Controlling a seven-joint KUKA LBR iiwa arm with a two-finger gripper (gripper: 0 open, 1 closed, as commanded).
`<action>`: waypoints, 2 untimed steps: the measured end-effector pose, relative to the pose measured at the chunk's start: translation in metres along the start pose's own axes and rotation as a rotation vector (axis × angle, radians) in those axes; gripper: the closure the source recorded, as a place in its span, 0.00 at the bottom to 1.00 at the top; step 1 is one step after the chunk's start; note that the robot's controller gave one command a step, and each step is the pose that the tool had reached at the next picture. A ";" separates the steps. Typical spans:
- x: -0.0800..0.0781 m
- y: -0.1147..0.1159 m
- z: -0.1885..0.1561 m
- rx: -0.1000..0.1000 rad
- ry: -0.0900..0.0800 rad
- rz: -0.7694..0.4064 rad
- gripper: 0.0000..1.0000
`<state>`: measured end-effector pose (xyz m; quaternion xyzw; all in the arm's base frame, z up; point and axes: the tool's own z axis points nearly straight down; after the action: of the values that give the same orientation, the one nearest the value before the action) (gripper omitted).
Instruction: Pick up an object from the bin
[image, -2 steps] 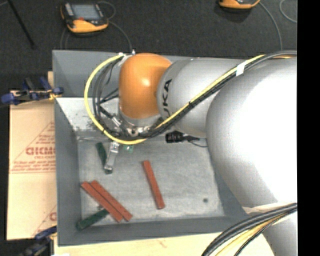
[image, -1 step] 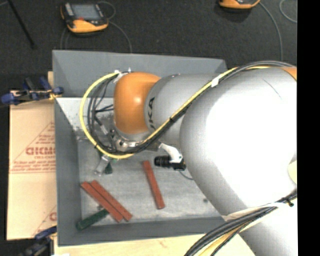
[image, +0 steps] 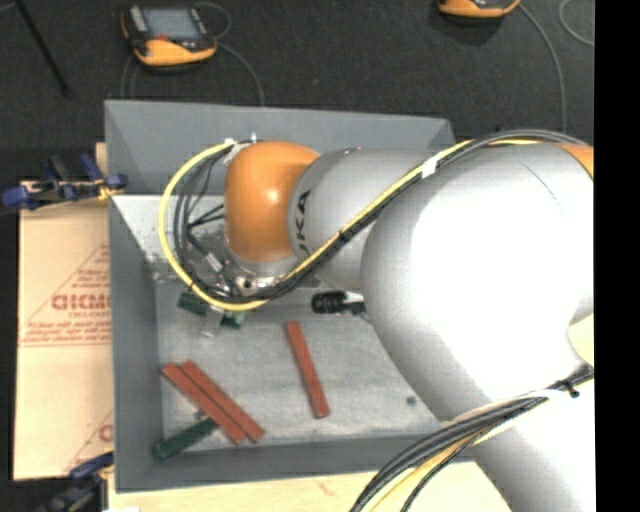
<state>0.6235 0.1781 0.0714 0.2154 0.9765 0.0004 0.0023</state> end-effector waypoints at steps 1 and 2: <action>0.000 0.000 0.000 0.000 0.000 0.000 1.00; 0.000 0.000 -0.002 0.001 0.001 0.001 1.00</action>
Offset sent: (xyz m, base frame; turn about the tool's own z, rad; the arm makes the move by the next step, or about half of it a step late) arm 0.0000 -0.0001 0.0264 0.0000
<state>0.6229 0.1778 0.0733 0.2158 0.9764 0.0003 0.0017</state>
